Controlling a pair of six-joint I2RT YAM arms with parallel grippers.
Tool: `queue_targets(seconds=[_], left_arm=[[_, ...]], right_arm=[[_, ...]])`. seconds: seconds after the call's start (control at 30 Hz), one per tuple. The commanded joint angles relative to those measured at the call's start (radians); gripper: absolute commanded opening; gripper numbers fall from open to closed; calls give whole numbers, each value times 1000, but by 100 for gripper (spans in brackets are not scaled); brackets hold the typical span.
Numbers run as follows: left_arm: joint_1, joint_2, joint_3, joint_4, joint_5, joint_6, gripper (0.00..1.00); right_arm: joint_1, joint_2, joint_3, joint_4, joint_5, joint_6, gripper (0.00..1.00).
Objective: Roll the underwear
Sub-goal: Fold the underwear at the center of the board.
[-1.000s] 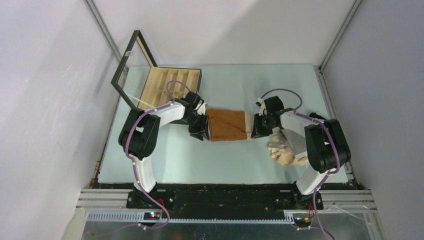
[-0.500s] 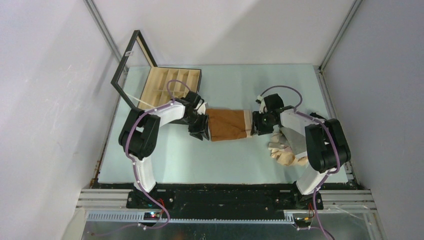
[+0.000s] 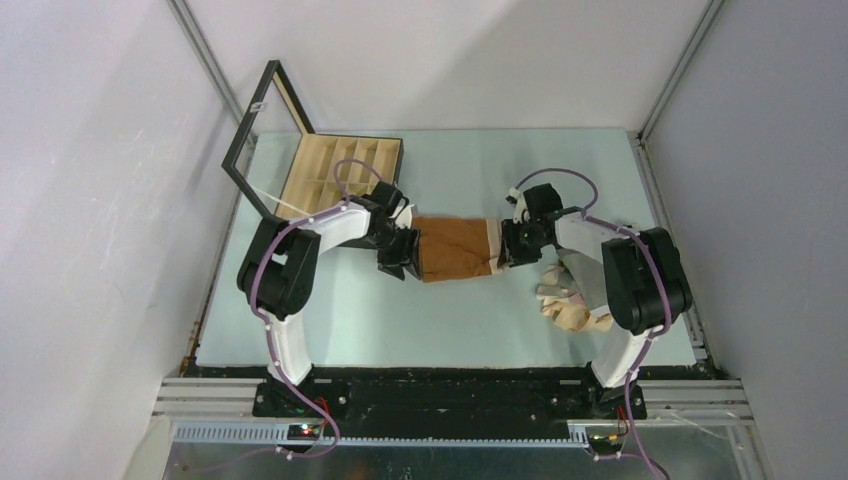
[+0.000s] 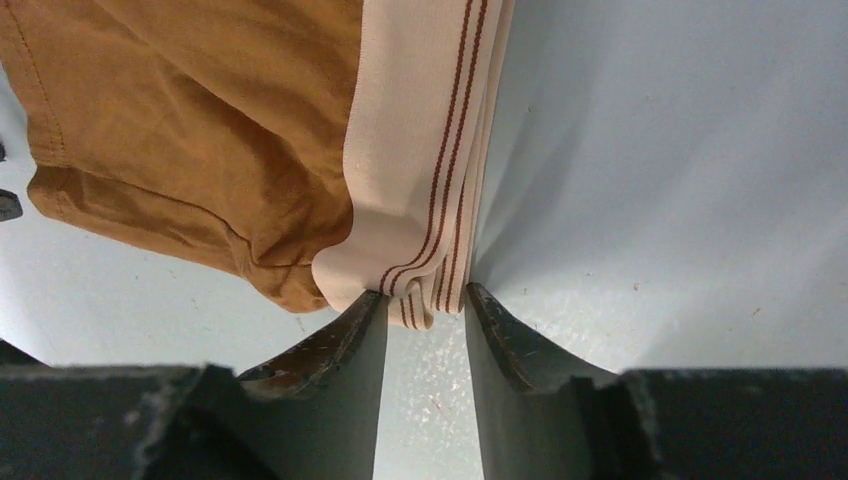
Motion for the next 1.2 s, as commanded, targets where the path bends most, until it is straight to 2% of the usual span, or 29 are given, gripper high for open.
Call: queue_targets(seconds=[0.0, 0.13, 0.17, 0.27, 0.37, 0.47, 0.53, 0.6, 0.67, 0.73, 0.77, 0.87, 1.0, 1.17], left_arm=[[-9, -18, 20, -2, -4, 24, 55], [-10, -20, 21, -3, -2, 27, 55], [-9, -21, 22, 0, -3, 29, 55], [-9, -47, 22, 4, 0, 53, 54], [-11, -105, -9, 23, -32, 151, 55], [-19, -266, -120, 181, -87, 262, 57], [-36, -368, -227, 272, -64, 399, 59], [-68, -475, -322, 366, -22, 566, 59], [-109, -571, -427, 436, 31, 781, 59], [-159, -651, -533, 497, 58, 1079, 57], [-174, -685, -566, 548, 60, 1140, 56], [-211, -698, -666, 661, 56, 1329, 51], [-220, -638, -705, 756, 66, 1498, 49], [-222, -527, -685, 780, 73, 1587, 49]], right_arm=[[-3, 47, 28, 27, -14, 4, 37], [-3, 62, 32, 31, -33, 13, 18], [-3, 64, 31, 31, -32, 18, 10], [-7, 63, 32, 15, -33, 30, 0], [-18, 51, 31, -18, -53, 38, 0], [-33, 26, 26, -54, -100, 55, 0], [-39, 7, 15, -84, -135, 61, 0], [-44, -10, -2, -111, -161, 63, 0], [-47, -23, -23, -123, -177, 70, 0], [-55, -35, -48, -118, -181, 77, 0], [-58, -43, -64, -108, -181, 80, 0], [-70, -58, -89, -92, -181, 89, 0], [-77, -72, -116, -81, -185, 92, 0], [-79, -84, -132, -75, -192, 109, 0]])
